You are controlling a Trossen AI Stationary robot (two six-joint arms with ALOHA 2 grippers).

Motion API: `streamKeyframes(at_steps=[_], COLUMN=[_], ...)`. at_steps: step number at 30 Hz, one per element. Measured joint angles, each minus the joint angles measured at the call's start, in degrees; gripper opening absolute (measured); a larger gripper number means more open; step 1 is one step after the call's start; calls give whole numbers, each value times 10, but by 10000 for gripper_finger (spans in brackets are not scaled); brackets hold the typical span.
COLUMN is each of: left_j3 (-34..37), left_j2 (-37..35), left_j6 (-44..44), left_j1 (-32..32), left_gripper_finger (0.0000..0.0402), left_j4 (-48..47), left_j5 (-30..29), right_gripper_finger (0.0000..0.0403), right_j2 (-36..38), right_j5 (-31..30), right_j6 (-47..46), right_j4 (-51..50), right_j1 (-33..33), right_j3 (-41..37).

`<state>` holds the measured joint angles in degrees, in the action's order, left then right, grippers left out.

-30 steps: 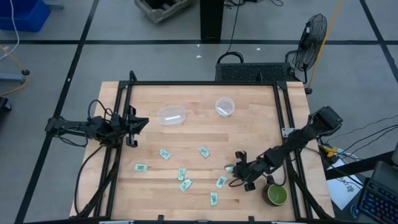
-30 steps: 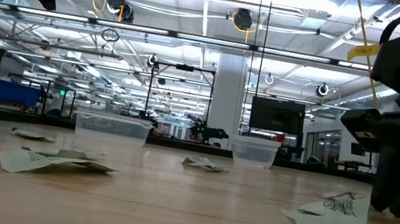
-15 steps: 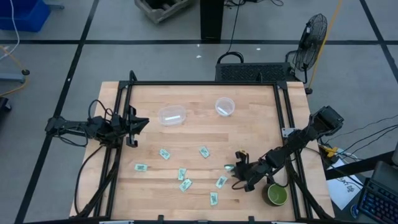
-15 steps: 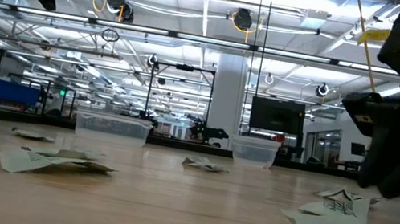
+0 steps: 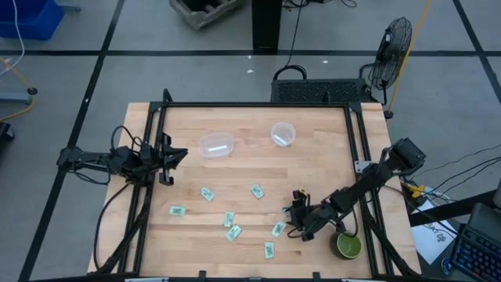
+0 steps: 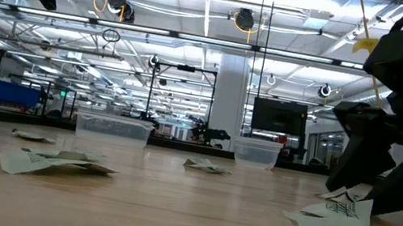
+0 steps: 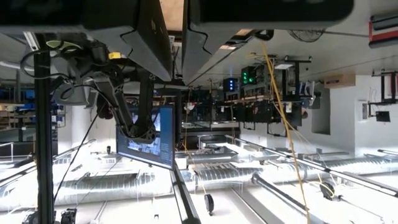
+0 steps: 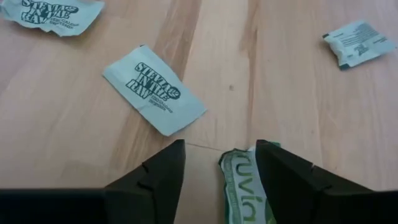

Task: Pick and place Stevia / Truvia into bins
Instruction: Put the green stevia packet into the right transparent container

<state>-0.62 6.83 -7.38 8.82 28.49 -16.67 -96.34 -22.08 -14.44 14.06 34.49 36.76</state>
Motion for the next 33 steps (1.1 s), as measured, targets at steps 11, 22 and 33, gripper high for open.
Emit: streamKeyframes(at_steps=[11,22,33], left_j3=[0,0,0], left_j2=[0,0,0], left_j6=[1,1,1], left_j1=[0,0,0], left_gripper_finger=[42,42,42], left_j4=[0,0,0], left_j5=[0,0,0], right_gripper_finger=[131,14,3], right_j2=[-1,-1,3], right_j5=[0,-3,-7], right_j6=[-26,-6,32], right_j4=[-5,-6,21], right_j1=[-14,-15,-23], right_j3=[0,0,-1])
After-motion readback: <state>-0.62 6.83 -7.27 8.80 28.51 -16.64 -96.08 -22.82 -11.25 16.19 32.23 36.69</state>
